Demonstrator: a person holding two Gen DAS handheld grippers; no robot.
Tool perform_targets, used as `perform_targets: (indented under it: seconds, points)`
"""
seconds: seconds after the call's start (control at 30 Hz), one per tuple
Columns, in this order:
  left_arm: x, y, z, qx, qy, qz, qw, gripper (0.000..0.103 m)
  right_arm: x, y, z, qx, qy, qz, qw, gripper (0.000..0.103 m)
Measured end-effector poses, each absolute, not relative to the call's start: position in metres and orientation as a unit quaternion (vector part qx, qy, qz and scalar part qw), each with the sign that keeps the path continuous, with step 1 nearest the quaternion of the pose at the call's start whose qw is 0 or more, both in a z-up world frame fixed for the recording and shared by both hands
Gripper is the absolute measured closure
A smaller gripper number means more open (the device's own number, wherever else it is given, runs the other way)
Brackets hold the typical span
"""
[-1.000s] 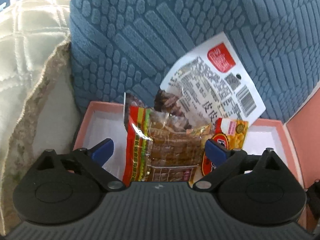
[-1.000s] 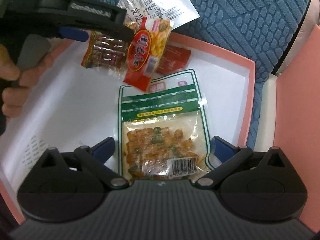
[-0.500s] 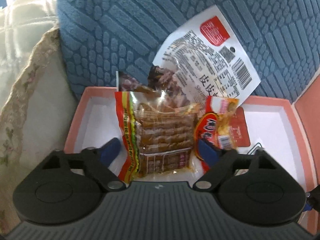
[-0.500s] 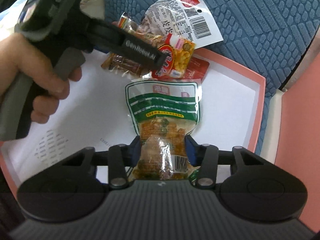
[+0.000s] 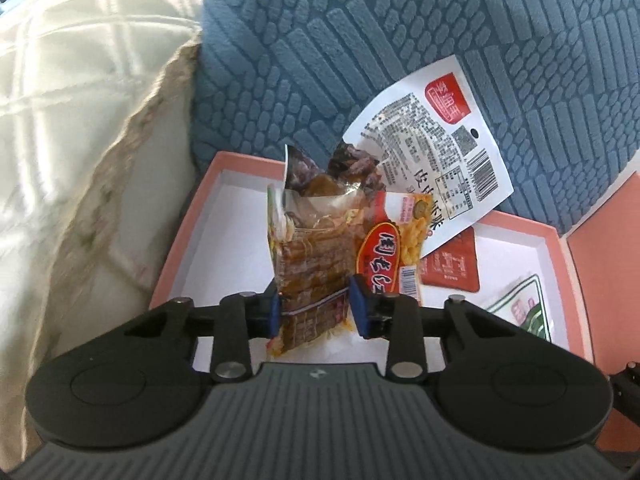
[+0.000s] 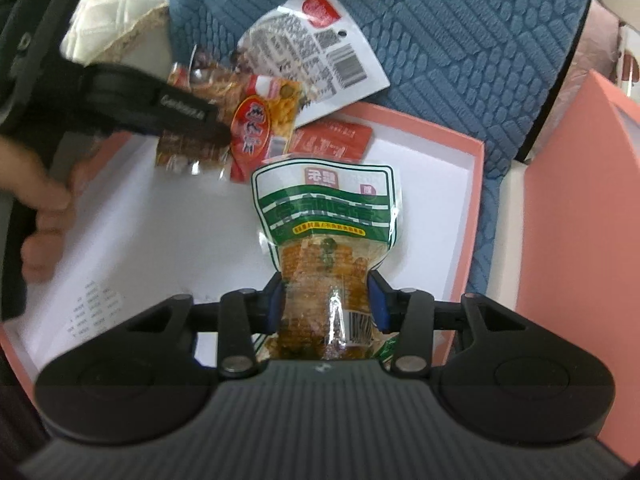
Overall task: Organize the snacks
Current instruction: 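Lift both held packets and carry them over the pink box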
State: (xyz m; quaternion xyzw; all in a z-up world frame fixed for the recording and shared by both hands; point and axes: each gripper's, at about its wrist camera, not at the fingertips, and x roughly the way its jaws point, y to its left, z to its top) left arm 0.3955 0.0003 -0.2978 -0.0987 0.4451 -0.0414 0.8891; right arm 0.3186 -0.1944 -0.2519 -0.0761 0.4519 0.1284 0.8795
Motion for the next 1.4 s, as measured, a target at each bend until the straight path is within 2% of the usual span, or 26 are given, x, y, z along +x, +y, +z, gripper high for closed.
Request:
perform_targets:
  seconds: [0.23,1.2,1.4]
  points:
    - [0.374,0.006,-0.288,-0.125,0.438,-0.052,0.889,0.093,0.309,-0.194,-0.243,-0.065,0.439,0.117,0.889,0.057]
    - [0.283,0.003,-0.256,-0.230,0.387,-0.082,0.889,0.095,0.257,-0.203,-0.213,-0.032,0.401,0.101,0.910,0.057]
    - [0.270,-0.002,-0.242,-0.216,0.384,-0.085,0.893,0.095,0.252,-0.208,-0.202,-0.023,0.402,0.103,0.909,0.057]
